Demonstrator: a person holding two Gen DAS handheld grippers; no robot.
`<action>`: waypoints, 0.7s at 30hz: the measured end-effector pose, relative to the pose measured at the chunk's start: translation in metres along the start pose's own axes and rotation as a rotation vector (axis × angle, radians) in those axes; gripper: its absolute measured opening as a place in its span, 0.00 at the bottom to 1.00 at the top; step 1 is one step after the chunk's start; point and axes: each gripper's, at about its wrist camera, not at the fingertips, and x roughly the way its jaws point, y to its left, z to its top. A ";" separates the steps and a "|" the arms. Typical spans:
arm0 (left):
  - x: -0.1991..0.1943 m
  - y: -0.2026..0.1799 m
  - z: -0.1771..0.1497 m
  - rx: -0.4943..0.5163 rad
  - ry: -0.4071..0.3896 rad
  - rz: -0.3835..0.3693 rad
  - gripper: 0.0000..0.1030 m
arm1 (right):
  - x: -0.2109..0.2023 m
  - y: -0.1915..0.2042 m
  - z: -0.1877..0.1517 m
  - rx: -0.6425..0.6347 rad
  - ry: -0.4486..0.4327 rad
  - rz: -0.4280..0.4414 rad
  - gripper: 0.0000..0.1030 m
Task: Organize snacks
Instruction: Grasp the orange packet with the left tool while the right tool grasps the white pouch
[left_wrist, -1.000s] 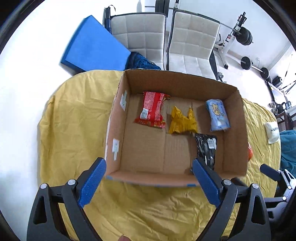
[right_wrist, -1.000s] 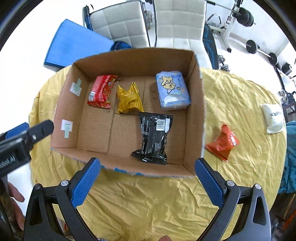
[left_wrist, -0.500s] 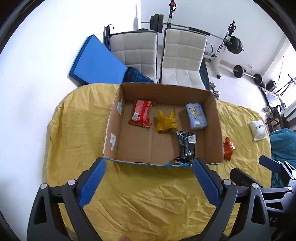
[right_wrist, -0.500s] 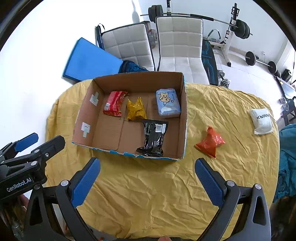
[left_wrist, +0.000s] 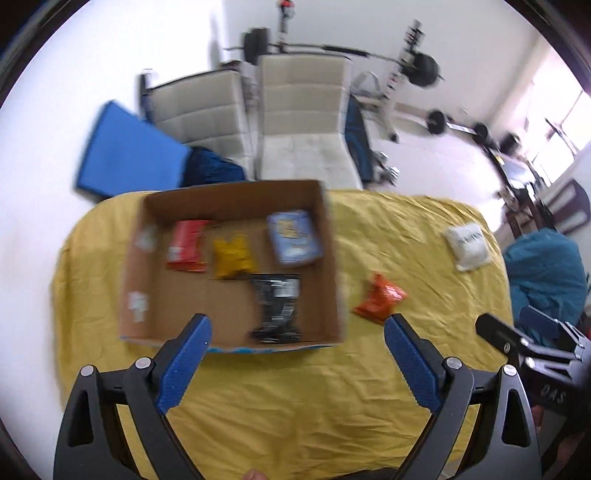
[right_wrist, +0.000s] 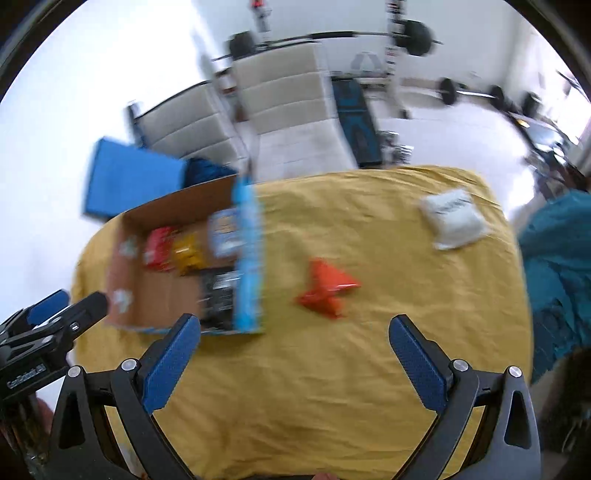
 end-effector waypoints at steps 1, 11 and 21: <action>0.012 -0.016 0.006 0.022 0.013 -0.007 0.93 | -0.001 -0.016 0.002 0.019 -0.002 -0.018 1.00; 0.169 -0.134 0.042 0.273 0.268 0.085 0.93 | 0.032 -0.209 0.011 0.212 0.099 -0.182 1.00; 0.300 -0.161 0.031 0.353 0.547 0.115 0.90 | 0.085 -0.304 0.005 0.271 0.197 -0.199 1.00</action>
